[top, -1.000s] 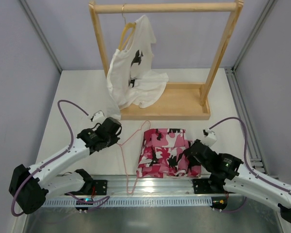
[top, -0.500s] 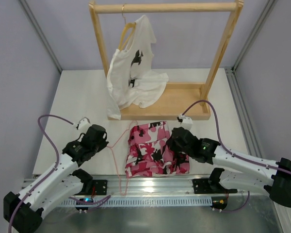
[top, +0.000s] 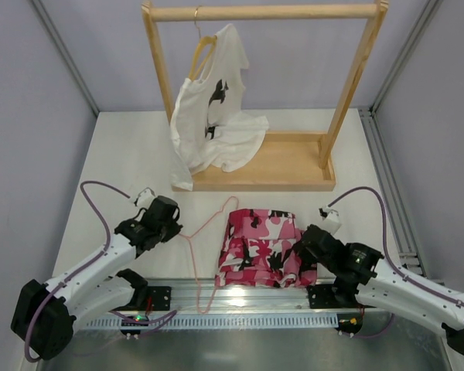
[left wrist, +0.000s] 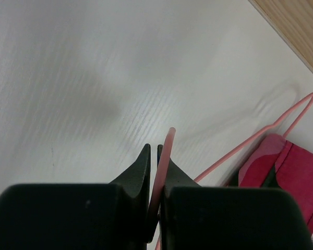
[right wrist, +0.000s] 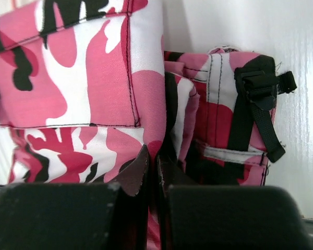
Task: Place the trousers on the hanger
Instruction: Place trousers on hanger
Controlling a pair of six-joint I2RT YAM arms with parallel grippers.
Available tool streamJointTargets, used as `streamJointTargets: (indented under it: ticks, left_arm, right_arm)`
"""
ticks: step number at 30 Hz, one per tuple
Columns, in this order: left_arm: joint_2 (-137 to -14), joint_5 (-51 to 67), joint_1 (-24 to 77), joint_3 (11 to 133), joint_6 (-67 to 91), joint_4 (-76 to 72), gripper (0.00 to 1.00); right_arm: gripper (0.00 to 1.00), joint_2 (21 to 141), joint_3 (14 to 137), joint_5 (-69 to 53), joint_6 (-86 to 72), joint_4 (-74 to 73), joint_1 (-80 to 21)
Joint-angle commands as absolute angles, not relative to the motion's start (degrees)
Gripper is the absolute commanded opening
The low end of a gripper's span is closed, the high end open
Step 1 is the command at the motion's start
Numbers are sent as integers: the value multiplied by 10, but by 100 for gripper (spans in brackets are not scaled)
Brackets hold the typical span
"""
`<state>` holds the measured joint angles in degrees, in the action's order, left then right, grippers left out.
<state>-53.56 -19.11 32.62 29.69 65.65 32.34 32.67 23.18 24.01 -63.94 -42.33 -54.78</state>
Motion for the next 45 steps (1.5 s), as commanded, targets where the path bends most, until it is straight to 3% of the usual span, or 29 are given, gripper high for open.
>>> streamJointTargets:
  ticks: [1,4,8,11,16,22,28,32,35,39,41,45]
  left_arm:
    - [-521,-275,321,279,612,399,0]
    - [-497,-307,316,290,617,408,0]
    - [-498,-316,286,309,607,416,0]
    - [-511,-295,247,308,605,420,0]
    - [-489,-295,226,301,587,403,0]
    - [-421,-128,228,236,574,306,1]
    - [-318,-91,227,164,616,267,0]
    - [-294,-146,228,163,631,335,0]
    - [-300,-171,228,151,647,350,0]
    - [-344,-192,228,144,668,351,0]
    - [-360,-199,228,149,666,348,0]
    - [-359,-198,228,145,657,331,0]
  right_arm:
    - [4,316,199,275,-651,-424,-541]
    - [7,342,203,266,-616,-364,-542]
    - [7,444,189,246,-554,-150,-541]
    - [4,572,216,219,-522,-45,-539]
    - [4,703,322,179,-434,-4,-539]
    - [4,676,394,190,-411,-65,-541]
    - [4,708,389,162,-434,-42,-541]
    - [4,715,419,164,-430,-51,-541]
    - [4,694,493,199,-417,-139,-540]
    - [4,642,567,298,-486,-363,-537]
    - [4,561,491,313,-532,-424,-537]
    - [4,431,287,299,-626,-363,-528]
